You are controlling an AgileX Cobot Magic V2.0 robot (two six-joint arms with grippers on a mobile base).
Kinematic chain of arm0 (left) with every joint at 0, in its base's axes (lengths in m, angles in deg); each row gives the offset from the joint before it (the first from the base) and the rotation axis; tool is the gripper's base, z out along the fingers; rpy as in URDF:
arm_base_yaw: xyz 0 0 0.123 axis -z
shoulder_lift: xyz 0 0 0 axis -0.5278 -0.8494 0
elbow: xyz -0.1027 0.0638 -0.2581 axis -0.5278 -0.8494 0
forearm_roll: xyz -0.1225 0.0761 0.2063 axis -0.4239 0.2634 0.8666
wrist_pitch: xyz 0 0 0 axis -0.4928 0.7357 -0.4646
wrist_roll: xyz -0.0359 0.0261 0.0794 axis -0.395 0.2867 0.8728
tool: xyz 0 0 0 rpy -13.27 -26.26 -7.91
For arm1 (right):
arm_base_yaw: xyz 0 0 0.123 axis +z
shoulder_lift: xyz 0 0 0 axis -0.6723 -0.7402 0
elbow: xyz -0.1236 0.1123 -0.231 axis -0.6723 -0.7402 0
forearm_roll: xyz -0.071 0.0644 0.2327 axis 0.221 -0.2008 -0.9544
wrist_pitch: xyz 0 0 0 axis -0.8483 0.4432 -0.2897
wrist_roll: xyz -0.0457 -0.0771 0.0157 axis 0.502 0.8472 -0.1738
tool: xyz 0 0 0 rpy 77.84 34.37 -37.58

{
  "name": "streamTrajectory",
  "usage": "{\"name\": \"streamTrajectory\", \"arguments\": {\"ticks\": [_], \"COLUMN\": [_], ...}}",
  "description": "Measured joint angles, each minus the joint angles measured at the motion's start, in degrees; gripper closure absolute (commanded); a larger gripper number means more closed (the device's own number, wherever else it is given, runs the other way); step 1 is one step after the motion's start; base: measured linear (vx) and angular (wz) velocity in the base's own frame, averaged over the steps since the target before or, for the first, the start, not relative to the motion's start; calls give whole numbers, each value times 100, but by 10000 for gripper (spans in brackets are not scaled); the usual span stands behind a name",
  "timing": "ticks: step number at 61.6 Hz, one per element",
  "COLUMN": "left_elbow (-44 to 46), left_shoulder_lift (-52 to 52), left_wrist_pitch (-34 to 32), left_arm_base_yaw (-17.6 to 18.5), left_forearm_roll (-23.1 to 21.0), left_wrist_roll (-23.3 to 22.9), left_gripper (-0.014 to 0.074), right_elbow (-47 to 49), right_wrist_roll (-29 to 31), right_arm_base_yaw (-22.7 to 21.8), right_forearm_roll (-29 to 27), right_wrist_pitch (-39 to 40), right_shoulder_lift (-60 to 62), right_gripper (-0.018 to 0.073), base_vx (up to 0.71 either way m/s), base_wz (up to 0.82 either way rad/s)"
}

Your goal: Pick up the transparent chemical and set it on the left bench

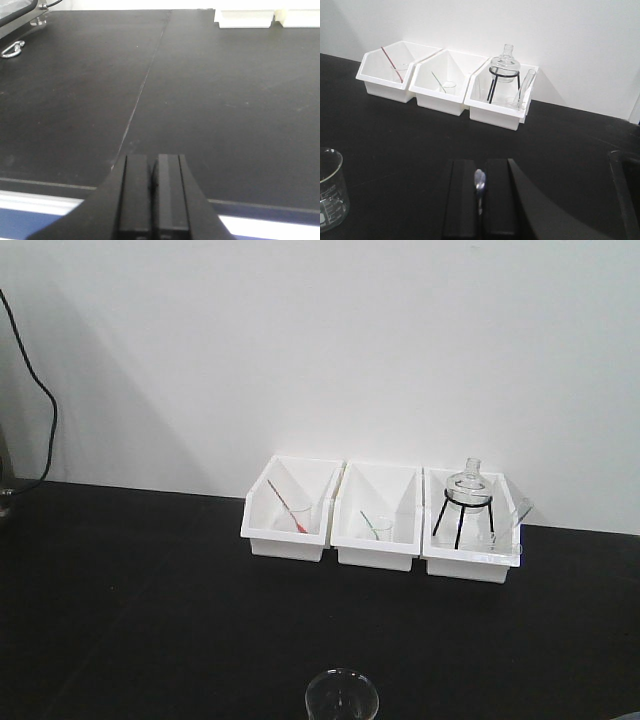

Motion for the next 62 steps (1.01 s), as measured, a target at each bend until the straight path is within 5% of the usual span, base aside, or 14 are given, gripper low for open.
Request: {"name": "streamTrajectory", "arguments": {"ticks": [18,33,62], "left_elbow": [0,0,0], "left_shoulder_lift": [0,0,0], "left_wrist_pitch": [0,0,0], "left_arm_base_yaw": [0,0,0], "left_forearm_roll": [0,0,0], "left_wrist_roll": [0,0,0], "left_gripper": [600,600,600], "right_elbow": [0,46,1968], "right_wrist_roll": [0,-34,154], "right_arm_base_yaw": [0,53,2396], "right_forearm_roll": [-26,-26,28], "right_wrist_pitch": [51,1283,1582], "right_shoulder_lift": [-6,-698,-3731], "right_gripper": [564,562,562], "base_vx": [4,0,0], "base_wz": [1,0,0]}}
